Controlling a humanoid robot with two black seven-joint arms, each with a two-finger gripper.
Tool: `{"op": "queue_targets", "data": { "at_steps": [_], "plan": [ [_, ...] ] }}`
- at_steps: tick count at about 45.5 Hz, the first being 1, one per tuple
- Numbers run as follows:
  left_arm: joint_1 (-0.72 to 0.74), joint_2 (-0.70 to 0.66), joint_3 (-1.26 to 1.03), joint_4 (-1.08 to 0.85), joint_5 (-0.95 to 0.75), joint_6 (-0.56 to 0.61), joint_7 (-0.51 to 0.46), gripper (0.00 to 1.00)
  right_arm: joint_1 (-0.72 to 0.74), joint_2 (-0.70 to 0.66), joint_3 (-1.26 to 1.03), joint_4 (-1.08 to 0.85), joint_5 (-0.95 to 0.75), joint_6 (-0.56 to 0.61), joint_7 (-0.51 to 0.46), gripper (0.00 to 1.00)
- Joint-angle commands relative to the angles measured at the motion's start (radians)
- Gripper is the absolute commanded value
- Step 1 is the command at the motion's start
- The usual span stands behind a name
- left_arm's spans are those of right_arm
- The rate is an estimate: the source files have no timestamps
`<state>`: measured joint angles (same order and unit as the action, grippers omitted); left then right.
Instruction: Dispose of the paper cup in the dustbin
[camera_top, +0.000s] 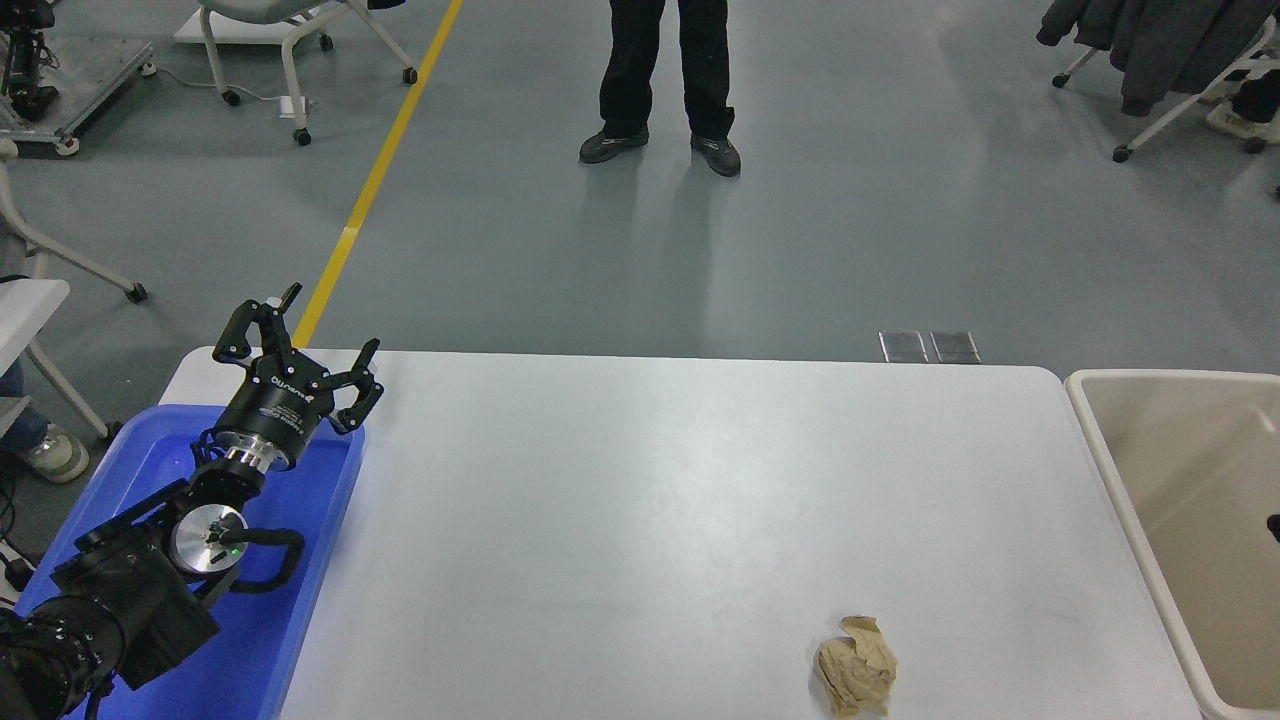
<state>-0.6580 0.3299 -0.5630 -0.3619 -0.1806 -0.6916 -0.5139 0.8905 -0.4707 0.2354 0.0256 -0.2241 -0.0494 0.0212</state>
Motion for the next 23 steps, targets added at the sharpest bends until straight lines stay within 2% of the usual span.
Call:
{"op": "queue_targets", "data": {
  "at_steps": [1,10,15,23],
  "plan": [
    [0.000,0.000,0.000,0.000,0.001,0.001,0.000,1.00,0.146,0.001,0.044,0.014,0.000,-0.003,-0.001,0.99],
    [0.000,0.000,0.000,0.001,0.000,0.001,0.000,1.00,0.209,0.007,0.134,0.054,0.003,0.000,0.000,0.99],
    [0.000,0.000,0.000,0.000,0.000,0.001,0.000,1.00,0.217,-0.011,0.194,0.143,0.002,0.002,0.013,0.99],
    [0.000,0.000,0.000,0.000,0.000,0.001,0.000,1.00,0.205,-0.068,0.327,0.304,0.002,0.008,0.172,0.99]
  ]
}}
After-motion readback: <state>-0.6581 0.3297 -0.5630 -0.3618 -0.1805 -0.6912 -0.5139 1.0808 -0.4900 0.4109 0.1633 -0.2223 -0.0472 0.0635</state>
